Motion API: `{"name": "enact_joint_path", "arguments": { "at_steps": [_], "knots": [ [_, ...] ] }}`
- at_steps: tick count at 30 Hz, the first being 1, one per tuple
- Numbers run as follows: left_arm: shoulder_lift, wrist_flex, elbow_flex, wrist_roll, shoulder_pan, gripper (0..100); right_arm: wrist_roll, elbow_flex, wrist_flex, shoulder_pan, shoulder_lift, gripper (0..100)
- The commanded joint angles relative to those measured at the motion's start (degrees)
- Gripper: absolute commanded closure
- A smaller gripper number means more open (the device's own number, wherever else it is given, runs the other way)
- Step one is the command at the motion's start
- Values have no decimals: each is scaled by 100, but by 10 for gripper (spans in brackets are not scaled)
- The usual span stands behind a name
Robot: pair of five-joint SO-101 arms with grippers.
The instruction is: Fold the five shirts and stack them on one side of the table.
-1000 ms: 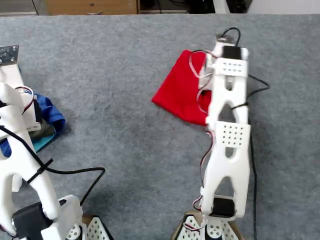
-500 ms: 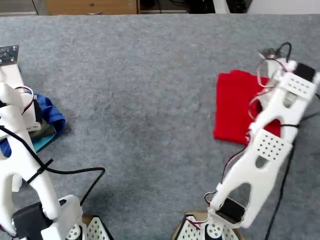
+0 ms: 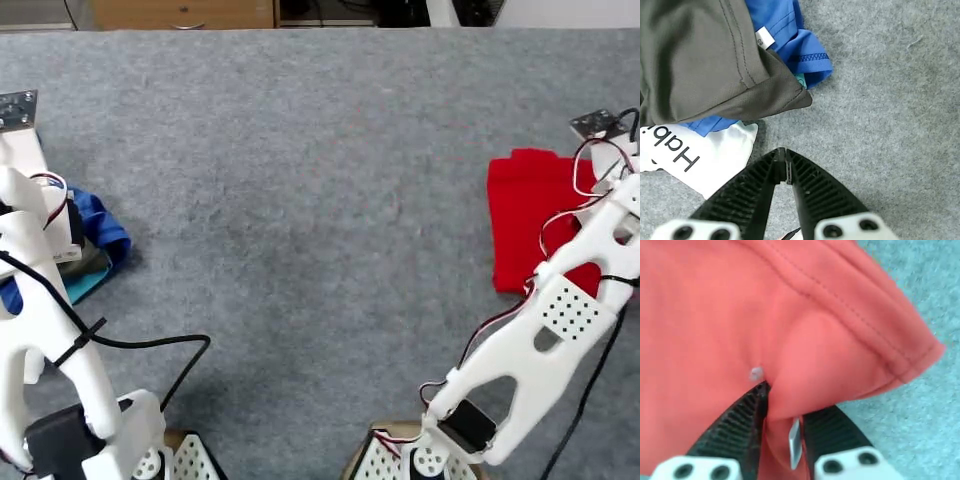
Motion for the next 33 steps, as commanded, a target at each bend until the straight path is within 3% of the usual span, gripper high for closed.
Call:
{"name": "enact_joint_path", "arguments": {
  "at_steps": [1, 4, 9, 13, 18, 22, 26, 27, 33],
  "knots": [
    [-163, 53, -26, -35, 44, 981, 176, -295, -176, 171, -435, 997],
    [-163, 53, -26, -35, 44, 981, 220, -295, -246, 198, -444, 986],
    [-163, 53, -18, -35, 44, 981, 79, -593, -193, 295, -453, 844],
    [-163, 53, -18, -35, 44, 981, -149, -945, -185, 321, -444, 825],
    [-163, 53, -18, -44, 53, 981, -185, -1200, -114, 347, -523, 828],
    [-145, 53, -18, -44, 53, 981, -185, -1754, 818, 189, -655, 830],
    [-136, 53, -18, -44, 53, 981, -255, -2264, 1380, -171, -620, 955],
    [-127, 53, -18, -44, 53, 981, -378, -2273, 1380, -251, -620, 998],
    [-127, 53, -18, -44, 53, 981, -1415, -2167, 1380, -813, -549, 995]
  ]
}}
